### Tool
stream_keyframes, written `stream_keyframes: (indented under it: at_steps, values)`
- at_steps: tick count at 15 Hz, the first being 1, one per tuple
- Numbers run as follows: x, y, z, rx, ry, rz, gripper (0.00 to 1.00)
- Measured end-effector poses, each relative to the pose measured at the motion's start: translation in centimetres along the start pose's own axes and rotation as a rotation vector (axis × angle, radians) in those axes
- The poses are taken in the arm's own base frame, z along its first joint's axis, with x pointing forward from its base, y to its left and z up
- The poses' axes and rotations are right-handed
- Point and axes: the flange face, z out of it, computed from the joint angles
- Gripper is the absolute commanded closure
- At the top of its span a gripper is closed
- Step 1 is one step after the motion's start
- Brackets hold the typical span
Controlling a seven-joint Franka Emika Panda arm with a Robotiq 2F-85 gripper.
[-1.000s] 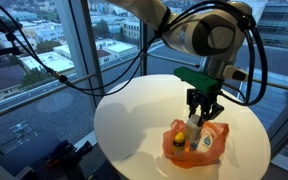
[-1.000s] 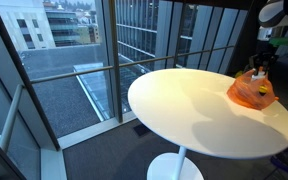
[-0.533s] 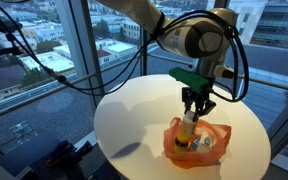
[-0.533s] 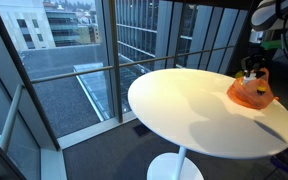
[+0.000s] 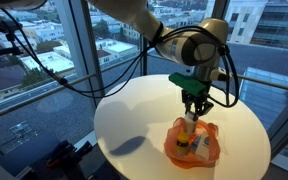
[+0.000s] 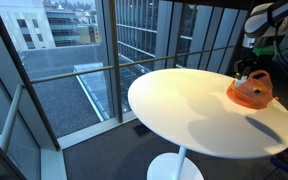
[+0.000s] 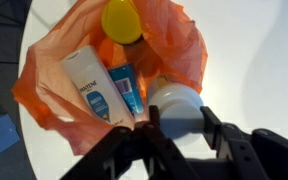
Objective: Put the white bottle in the orange plastic bag
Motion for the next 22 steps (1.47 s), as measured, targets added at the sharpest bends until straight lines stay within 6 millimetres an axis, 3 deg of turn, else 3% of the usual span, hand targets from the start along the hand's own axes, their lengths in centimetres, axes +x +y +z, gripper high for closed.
stream_keyframes:
  at_steps: [9,10,11,12,16,22]
  values:
    - [0.8,-0.7,2.7,0.074,-0.002,0.016,0.81]
    - [0.8,-0.6,2.9,0.078,-0.004,0.018,0.65]
    - [0.8,-0.6,3.0,0.081,-0.006,0.018,0.31]
    - [0.8,-0.5,3.1,0.082,-0.008,0.018,0.3]
    - [0.9,-0.3,2.8,0.085,-0.002,0.01,0.0]
    - [0.6,-0.4,-0.5,0.096,0.002,-0.019,0.0]
